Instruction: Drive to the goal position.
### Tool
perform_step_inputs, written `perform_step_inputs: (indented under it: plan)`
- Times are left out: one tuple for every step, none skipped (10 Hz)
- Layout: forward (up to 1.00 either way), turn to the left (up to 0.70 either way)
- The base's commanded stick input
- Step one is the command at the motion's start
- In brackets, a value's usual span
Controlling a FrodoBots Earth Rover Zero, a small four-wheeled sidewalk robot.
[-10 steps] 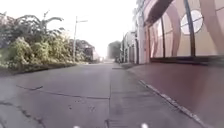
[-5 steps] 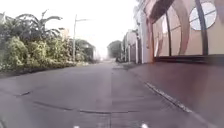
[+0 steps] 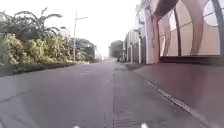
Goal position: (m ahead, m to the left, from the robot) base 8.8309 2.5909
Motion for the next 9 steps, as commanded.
perform_step_inputs:
  plan:
    - [1.00,0.00]
    - [1.00,0.00]
    - [1.00,0.00]
    - [1.00,0.00]
    - [1.00,0.00]
    - [1.00,0.00]
    - [1.00,0.00]
    - [1.00,0.00]
    - [1.00,0.00]
